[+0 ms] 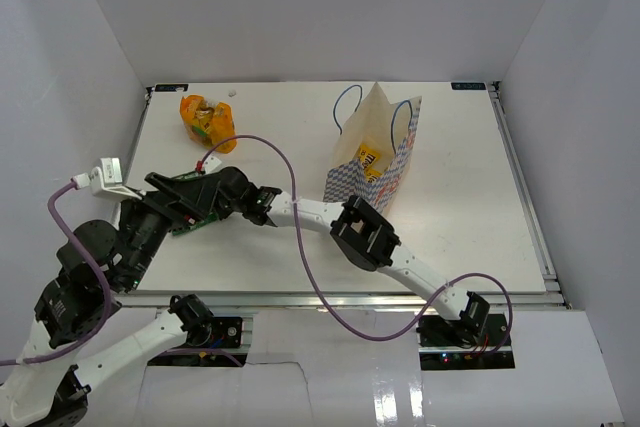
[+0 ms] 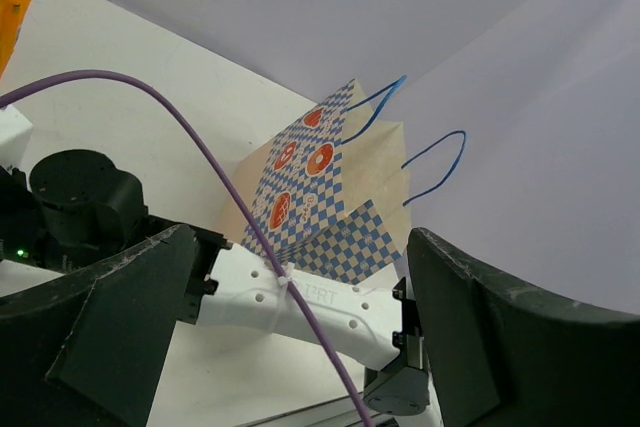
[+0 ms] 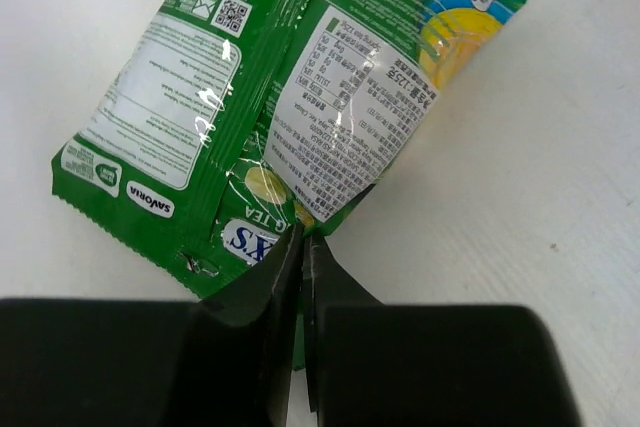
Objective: Place the snacks into the paper bag
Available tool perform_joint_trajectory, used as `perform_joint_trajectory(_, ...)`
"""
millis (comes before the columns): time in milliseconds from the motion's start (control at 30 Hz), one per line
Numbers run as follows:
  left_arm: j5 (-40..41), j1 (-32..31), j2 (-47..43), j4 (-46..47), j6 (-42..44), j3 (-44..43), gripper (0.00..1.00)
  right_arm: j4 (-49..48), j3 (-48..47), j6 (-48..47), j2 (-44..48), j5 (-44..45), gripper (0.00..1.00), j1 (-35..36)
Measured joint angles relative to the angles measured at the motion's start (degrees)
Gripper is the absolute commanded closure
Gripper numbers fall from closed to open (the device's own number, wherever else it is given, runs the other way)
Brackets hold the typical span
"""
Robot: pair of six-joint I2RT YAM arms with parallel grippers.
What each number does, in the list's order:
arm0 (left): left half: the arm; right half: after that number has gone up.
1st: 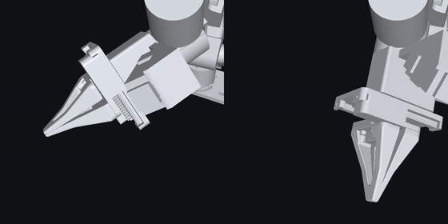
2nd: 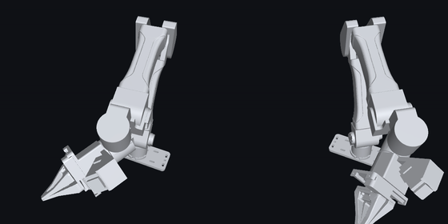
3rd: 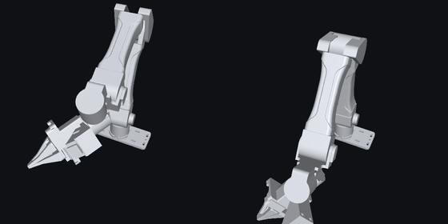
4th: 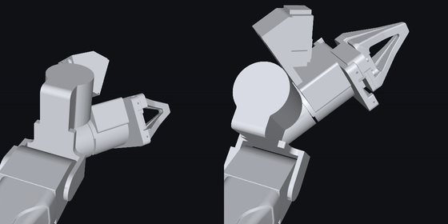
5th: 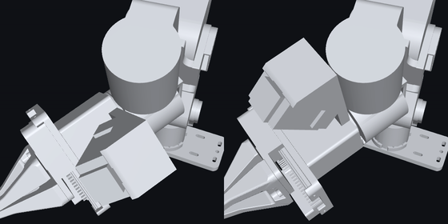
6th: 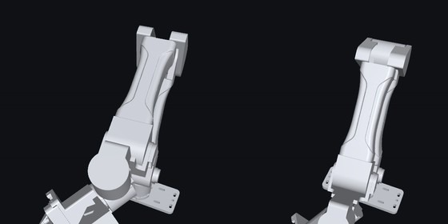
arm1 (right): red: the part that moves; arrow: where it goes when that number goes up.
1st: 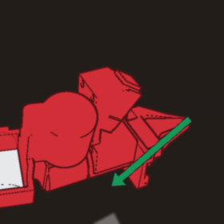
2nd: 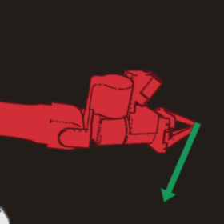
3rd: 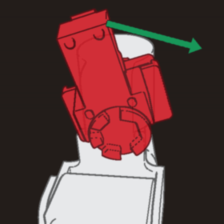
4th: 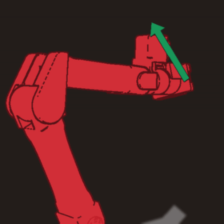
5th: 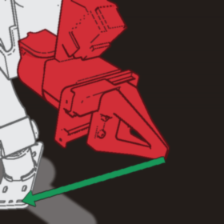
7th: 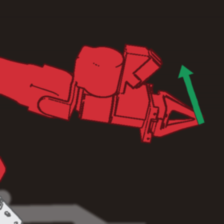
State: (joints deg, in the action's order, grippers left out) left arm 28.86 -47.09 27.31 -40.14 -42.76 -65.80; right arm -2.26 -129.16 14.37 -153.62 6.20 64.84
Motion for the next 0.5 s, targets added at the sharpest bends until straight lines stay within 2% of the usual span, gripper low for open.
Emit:
perform_joint_trajectory(300, 0.6, 0.0, -4.7, -1.2, -2.3, 3.4, 0.02, 6.1, 12.3, -9.6, 13.2, -27.2, 0.92, -5.1)
perform_joint_trajectory(500, 2.0, 0.0, -8.6, -1.9, -4.8, 6.4, 0.02, 8.4, 27.7, -18.2, 31.5, -33.8, 0.92, -7.5)
